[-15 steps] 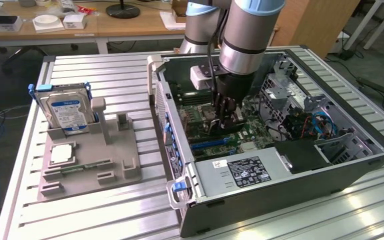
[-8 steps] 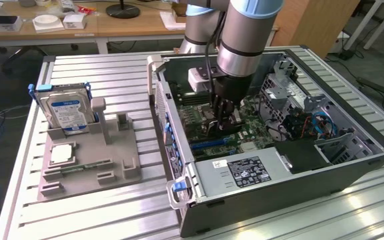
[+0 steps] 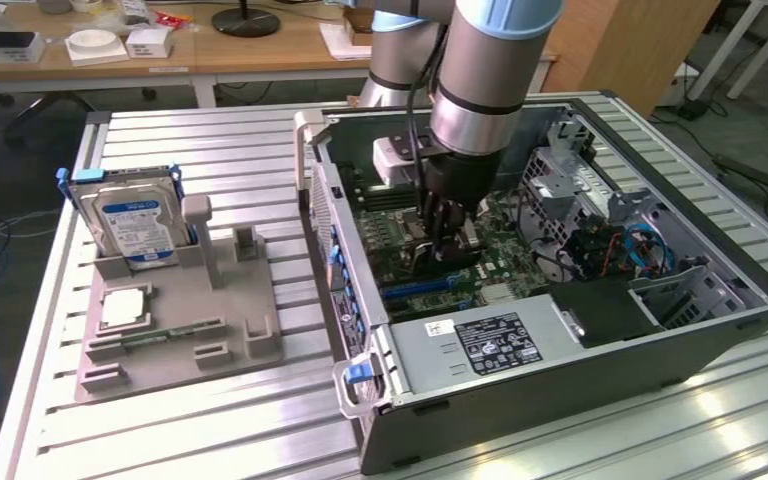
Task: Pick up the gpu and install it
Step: 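Insert the gpu into the slot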
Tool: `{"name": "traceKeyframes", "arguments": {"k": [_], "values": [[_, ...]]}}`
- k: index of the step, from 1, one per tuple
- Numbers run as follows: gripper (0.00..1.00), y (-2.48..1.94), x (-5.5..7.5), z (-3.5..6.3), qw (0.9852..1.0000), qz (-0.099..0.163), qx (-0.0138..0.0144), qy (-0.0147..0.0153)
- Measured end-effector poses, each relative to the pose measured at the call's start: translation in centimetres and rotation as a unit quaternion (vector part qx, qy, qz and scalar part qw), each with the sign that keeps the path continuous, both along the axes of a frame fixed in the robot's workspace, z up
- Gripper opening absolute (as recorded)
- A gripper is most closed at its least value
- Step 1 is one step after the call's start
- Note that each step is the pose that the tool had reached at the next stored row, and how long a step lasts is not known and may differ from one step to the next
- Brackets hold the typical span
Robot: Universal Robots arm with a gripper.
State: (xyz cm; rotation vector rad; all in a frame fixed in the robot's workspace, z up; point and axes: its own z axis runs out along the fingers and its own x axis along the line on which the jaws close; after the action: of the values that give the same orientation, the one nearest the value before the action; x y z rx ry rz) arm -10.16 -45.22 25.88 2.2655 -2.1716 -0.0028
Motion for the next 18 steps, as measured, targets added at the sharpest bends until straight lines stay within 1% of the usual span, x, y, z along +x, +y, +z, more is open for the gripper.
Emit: {"name": "traceKeyframes", "arguments": {"k": [4, 12, 18], "values": [[0.27, 0.00, -0.01, -0.14, 1.0000, 0.000, 0.0001, 0.0000], [0.27, 0.00, -0.01, -0.86, 1.0000, 0.000, 0.0000, 0.0000], [0.27, -0.01, -0.28, -0.98, 1.0000, 0.000, 0.0000, 0.0000]]}}
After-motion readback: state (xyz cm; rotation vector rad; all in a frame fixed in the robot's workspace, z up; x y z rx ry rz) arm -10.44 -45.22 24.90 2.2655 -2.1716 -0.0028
